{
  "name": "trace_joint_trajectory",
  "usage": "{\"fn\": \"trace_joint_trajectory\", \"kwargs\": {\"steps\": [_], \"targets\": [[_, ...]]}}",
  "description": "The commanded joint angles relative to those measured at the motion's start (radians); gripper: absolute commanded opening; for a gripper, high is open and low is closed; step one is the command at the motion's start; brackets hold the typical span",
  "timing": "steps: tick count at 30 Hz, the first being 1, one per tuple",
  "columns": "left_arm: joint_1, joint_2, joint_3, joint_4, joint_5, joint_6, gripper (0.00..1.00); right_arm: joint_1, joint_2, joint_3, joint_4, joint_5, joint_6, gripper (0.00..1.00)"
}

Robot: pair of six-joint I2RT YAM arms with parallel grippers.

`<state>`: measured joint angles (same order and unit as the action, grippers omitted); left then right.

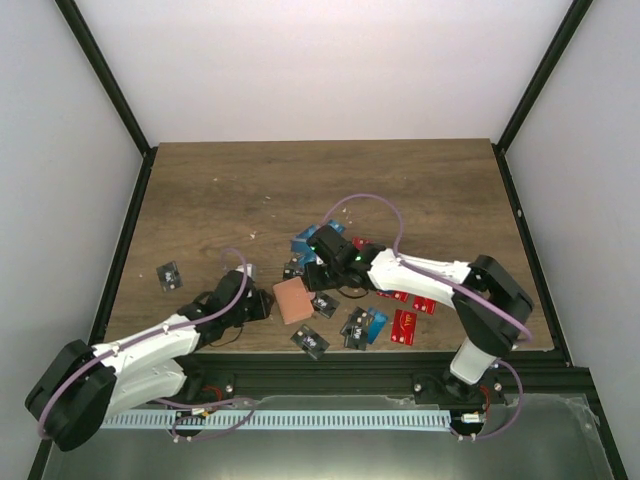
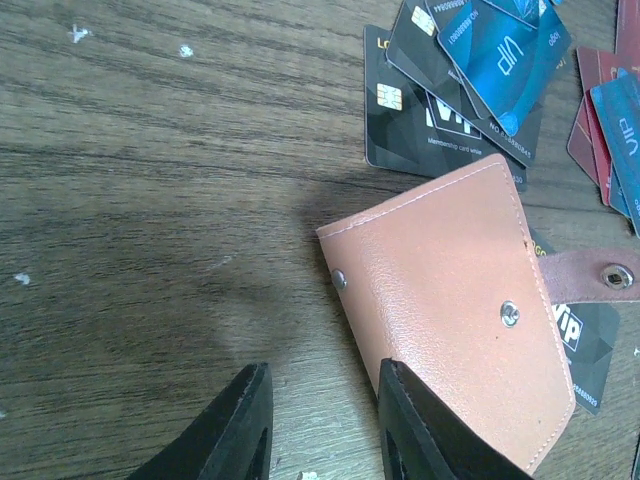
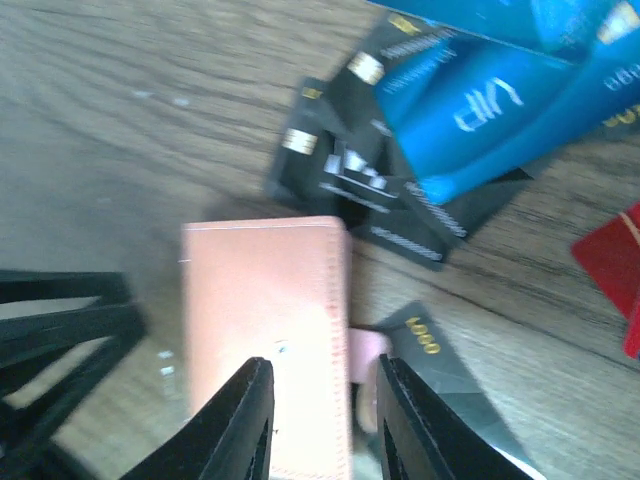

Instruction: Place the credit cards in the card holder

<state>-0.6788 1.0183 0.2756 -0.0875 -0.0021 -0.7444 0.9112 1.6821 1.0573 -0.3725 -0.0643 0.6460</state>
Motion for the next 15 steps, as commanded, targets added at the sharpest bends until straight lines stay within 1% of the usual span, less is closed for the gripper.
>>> {"fn": "trace_joint_trajectory", "kwargs": {"steps": [1,6,12,15], "targets": [[-0.004,0.014,0.022,0.04,0.018,0.031,0.31,-0.003,-0.074,0.009,0.066,-0.148,-0.003,0.32],[-0.004,0.055,0.03,0.058,0.025,0.041,0.3,0.008,-0.071,-0.059,0.149,-0.275,0.039,0.33],[-0.004,0.106,0.048,0.073,0.036,0.042,0.29,0.017,-0.064,-0.159,0.186,-0.277,0.087,0.35],[-0.004,0.123,0.053,0.08,0.037,0.071,0.29,0.016,-0.064,-0.194,0.206,-0.277,0.104,0.36]]}}
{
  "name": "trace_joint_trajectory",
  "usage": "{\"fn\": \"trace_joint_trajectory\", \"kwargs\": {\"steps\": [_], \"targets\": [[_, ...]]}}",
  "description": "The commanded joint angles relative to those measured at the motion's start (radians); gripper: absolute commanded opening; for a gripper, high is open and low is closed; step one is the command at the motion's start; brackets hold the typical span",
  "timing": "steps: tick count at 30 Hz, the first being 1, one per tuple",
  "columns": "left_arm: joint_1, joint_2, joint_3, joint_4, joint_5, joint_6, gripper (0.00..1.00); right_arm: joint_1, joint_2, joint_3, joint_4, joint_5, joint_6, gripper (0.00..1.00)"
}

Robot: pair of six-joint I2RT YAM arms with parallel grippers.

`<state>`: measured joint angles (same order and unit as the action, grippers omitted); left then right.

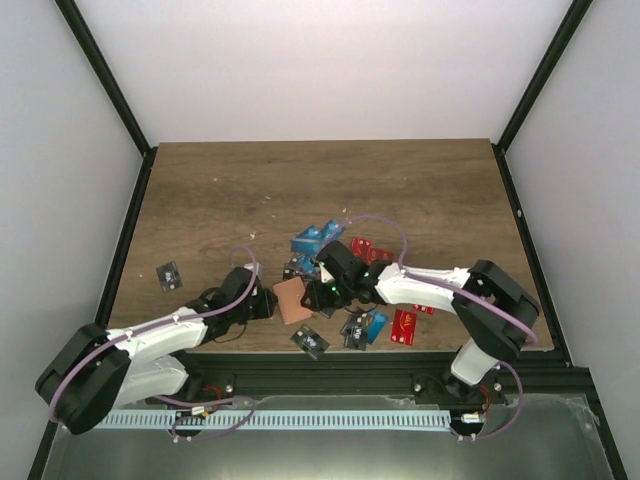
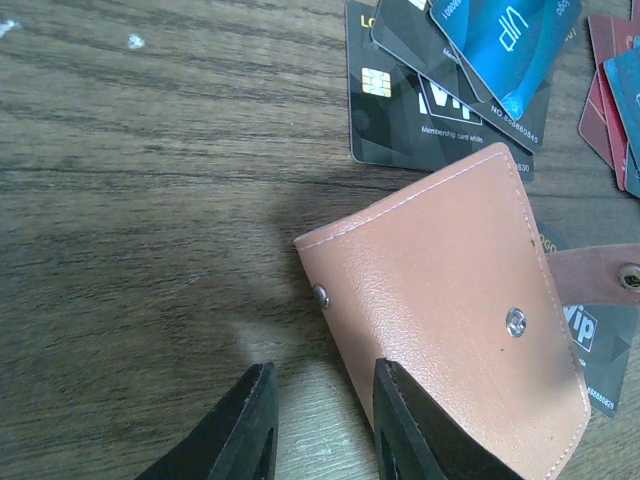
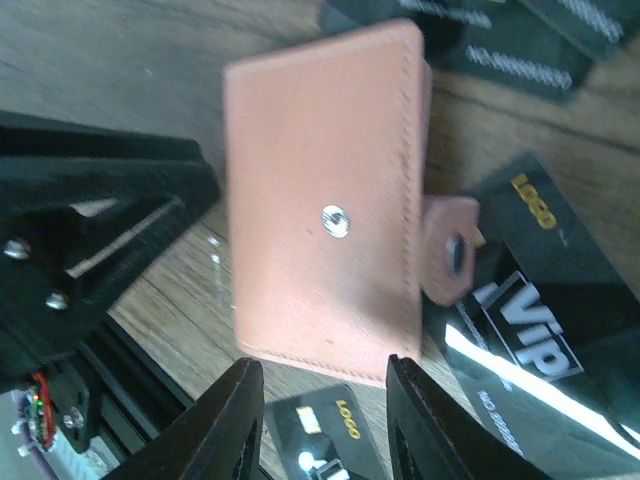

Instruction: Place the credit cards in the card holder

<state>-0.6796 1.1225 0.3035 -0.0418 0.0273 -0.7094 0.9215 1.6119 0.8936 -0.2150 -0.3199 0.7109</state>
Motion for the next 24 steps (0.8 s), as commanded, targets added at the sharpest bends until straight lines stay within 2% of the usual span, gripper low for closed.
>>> {"fn": "trace_joint_trajectory", "kwargs": {"steps": [1,17,24], "targets": [[-0.003,0.025,0.026,0.037,0.009,0.038,0.29,0.007,0.008,-0.041,0.057,-0.024,0.042,0.37],[-0.003,0.09,0.037,0.059,0.01,0.05,0.28,0.006,0.108,-0.04,0.122,-0.067,0.04,0.45],[-0.003,0.101,0.043,0.059,0.007,0.053,0.28,0.007,0.085,-0.04,0.07,-0.016,0.056,0.58]]}}
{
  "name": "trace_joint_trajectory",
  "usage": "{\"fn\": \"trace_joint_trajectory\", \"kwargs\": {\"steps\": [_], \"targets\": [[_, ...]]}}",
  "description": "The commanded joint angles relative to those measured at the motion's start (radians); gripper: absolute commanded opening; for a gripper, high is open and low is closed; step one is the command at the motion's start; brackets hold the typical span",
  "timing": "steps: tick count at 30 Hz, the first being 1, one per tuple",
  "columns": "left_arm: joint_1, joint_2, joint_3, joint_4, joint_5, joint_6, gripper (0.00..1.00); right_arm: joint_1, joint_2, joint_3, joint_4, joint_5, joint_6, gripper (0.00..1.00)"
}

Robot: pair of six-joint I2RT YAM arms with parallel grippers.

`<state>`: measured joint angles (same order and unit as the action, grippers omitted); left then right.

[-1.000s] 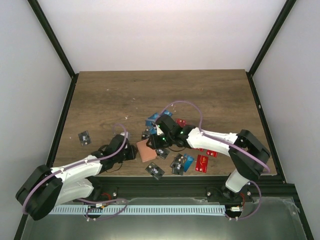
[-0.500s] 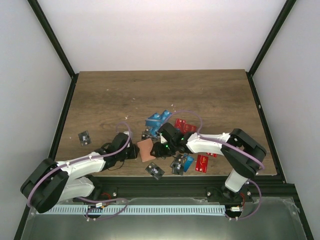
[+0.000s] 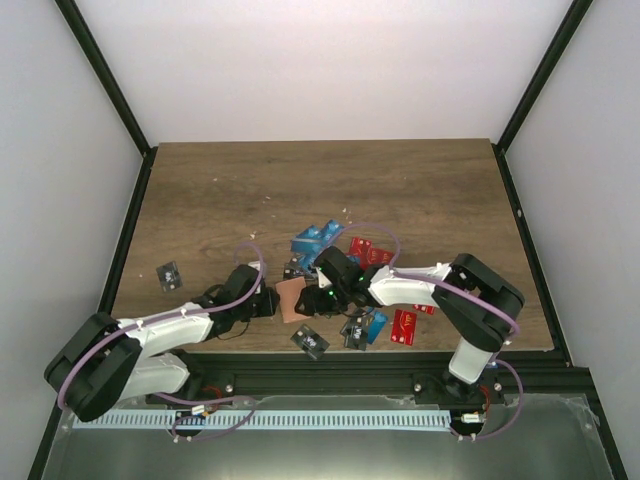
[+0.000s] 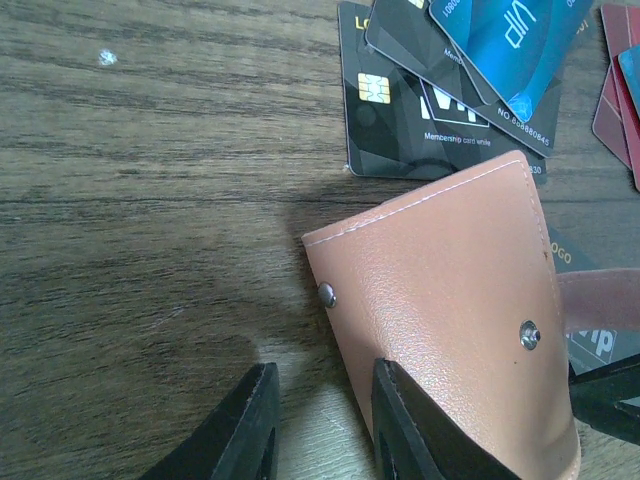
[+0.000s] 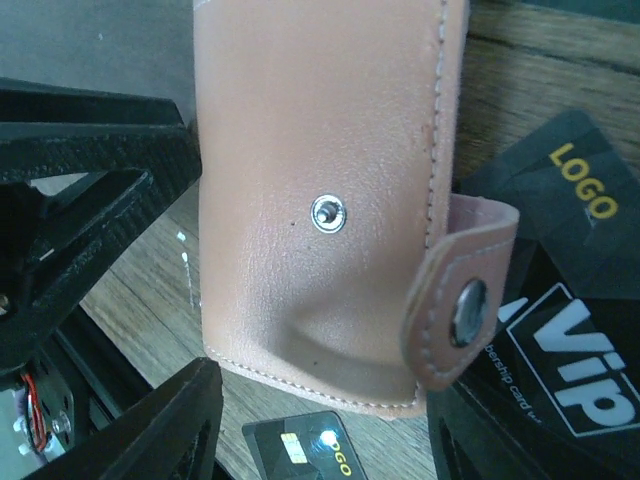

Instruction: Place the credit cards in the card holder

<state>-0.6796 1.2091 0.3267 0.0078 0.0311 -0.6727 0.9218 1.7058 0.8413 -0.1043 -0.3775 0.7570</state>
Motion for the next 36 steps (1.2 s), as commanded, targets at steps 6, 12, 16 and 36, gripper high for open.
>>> {"fn": "trace_joint_trajectory", "kwargs": {"steps": [6,12,16,36], "targets": [[-0.003,0.012,0.023,0.004,-0.005,0.018,0.28,0.006,-0.037,-0.01,-0.032,0.063,0.022,0.68],[-0.003,0.022,0.029,0.003,-0.001,0.019,0.28,0.005,0.012,0.037,-0.03,0.082,0.013,0.69],[-0.003,0.025,0.028,0.001,-0.005,0.022,0.28,0.005,0.05,0.053,0.003,0.037,0.005,0.69],[-0.003,0.059,0.063,0.012,-0.002,0.025,0.28,0.002,-0.089,0.079,0.036,0.004,0.013,0.66]]}}
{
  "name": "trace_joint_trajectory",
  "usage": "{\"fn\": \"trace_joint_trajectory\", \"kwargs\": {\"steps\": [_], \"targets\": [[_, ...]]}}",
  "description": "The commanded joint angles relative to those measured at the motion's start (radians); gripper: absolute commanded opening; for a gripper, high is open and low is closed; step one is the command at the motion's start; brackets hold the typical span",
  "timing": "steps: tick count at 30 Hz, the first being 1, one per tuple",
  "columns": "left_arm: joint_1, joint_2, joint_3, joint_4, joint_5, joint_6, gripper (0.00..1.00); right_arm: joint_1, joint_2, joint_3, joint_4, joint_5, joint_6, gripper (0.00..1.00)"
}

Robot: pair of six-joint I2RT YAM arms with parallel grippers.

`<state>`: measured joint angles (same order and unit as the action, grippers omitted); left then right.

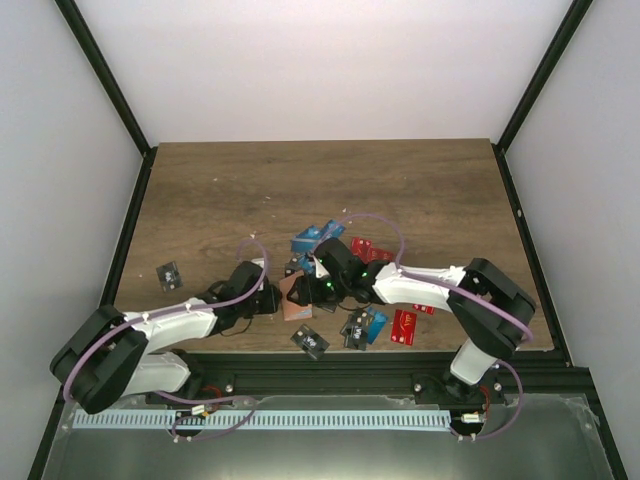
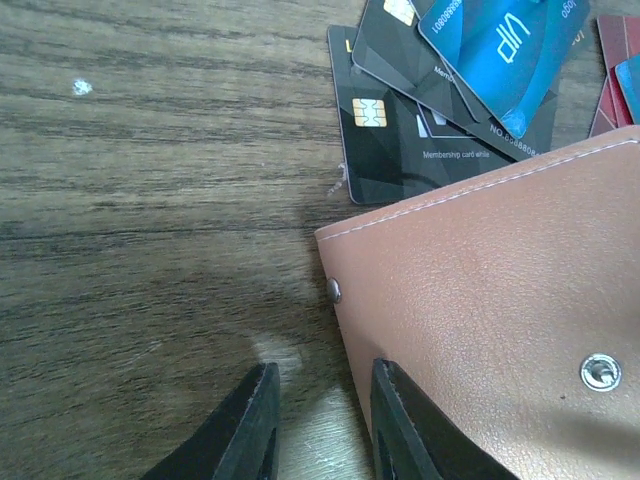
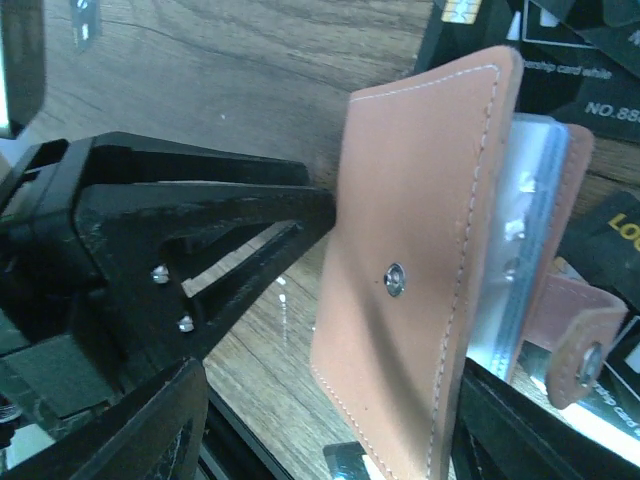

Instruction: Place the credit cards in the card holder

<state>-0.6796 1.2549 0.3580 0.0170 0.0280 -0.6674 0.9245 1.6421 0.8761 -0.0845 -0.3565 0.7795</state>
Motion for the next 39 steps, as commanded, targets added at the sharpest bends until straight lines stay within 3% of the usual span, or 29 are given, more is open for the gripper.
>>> {"fn": "trace_joint_trajectory", "kwargs": {"steps": [1,7,10,13,16,20,31,39], "targets": [[-0.003,0.018,0.036,0.005,0.004,0.02,0.28,-0.001,-0.019,0.054,0.021,-0.03,-0.013,0.66],[0.003,0.068,0.068,0.064,0.05,0.019,0.27,-0.001,0.029,0.09,0.085,-0.092,-0.012,0.66],[0.005,0.078,0.115,0.01,0.06,0.032,0.24,-0.001,0.054,0.112,0.111,-0.111,-0.005,0.66],[0.005,0.002,0.141,-0.117,-0.033,0.022,0.26,-0.001,0.073,0.131,0.133,-0.133,0.007,0.66],[0.005,-0.096,0.155,-0.246,-0.122,-0.012,0.34,0.0,0.087,0.137,0.159,-0.155,0.022,0.66],[0.005,-0.214,0.153,-0.331,-0.103,-0.065,0.4,0.008,0.107,0.158,0.173,-0.187,0.031,0.67],[0.005,-0.451,0.2,-0.558,-0.121,-0.129,0.4,0.047,0.283,0.24,0.23,-0.241,0.078,0.67],[0.005,-0.491,0.14,-0.515,-0.132,-0.151,0.33,0.043,0.385,0.249,0.233,-0.206,0.101,0.65]]}}
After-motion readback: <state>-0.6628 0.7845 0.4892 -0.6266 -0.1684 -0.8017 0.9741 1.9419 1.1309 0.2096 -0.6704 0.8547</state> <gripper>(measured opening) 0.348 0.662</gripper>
